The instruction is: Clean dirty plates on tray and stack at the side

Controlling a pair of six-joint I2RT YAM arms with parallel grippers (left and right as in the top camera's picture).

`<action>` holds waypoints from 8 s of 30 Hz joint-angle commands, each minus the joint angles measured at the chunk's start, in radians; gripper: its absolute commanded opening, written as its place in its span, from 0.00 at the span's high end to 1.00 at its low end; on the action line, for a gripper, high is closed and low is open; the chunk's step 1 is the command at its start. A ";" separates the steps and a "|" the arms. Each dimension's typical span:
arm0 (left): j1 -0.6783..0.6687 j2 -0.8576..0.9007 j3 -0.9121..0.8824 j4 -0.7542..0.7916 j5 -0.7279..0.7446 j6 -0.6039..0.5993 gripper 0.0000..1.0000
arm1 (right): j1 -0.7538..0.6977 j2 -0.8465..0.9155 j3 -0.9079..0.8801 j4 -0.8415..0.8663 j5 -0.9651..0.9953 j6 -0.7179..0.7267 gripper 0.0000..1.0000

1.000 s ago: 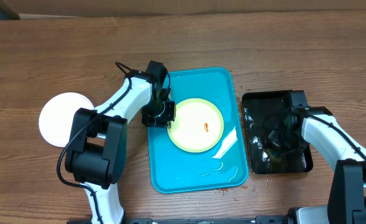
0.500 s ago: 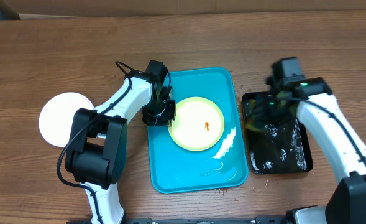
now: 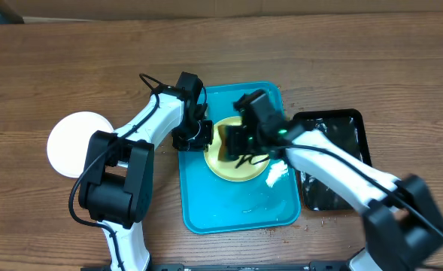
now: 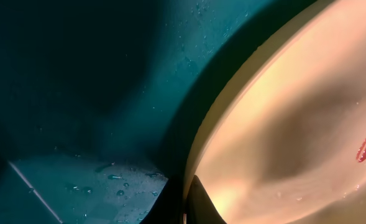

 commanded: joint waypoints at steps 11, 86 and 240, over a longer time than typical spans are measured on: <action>-0.007 0.024 -0.005 0.004 -0.011 0.005 0.96 | -0.079 0.145 -0.019 -0.183 0.177 0.307 0.96; -0.428 0.028 0.650 -0.194 -0.463 -0.006 0.96 | -0.969 -0.399 0.038 -0.655 0.056 -0.097 0.11; 0.497 -1.058 0.223 -0.436 0.000 0.342 0.01 | -0.428 -0.892 0.048 -0.640 -0.215 -0.400 0.00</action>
